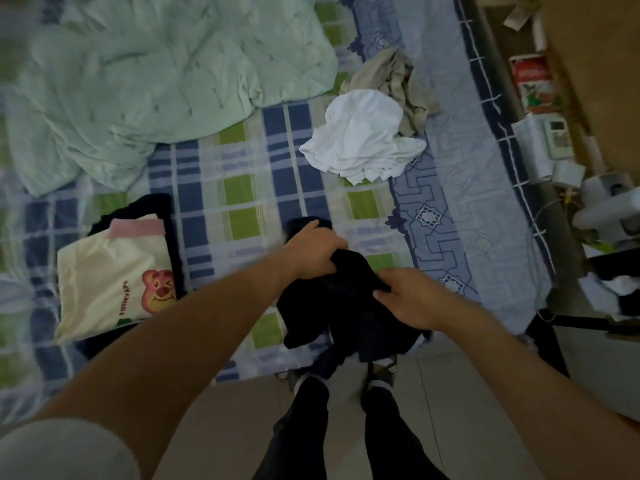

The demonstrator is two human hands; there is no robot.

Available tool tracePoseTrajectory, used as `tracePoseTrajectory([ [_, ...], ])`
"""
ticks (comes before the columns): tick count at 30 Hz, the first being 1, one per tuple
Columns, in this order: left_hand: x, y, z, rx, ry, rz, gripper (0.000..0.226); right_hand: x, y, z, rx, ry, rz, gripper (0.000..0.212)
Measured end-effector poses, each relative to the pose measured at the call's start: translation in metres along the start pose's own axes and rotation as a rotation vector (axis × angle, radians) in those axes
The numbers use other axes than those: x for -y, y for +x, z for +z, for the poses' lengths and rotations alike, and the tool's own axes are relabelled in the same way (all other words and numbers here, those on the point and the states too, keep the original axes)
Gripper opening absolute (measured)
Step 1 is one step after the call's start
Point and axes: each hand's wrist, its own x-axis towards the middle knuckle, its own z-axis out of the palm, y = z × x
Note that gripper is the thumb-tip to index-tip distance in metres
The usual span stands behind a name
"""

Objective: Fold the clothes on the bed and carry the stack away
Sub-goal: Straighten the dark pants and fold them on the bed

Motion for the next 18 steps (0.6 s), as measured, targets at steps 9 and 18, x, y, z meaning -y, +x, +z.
tracePoseTrajectory([
  [9, -0.103, -0.023, -0.097, -0.193, -0.174, -0.088, 0.029, -0.057, -0.089, -0.098, -0.178, -0.024, -0.019, 0.023],
  [18, -0.206, -0.042, -0.244, -0.528, 0.176, -0.183, 0.034, -0.007, -0.155, -0.197, -0.341, 0.091, -0.193, 0.053],
])
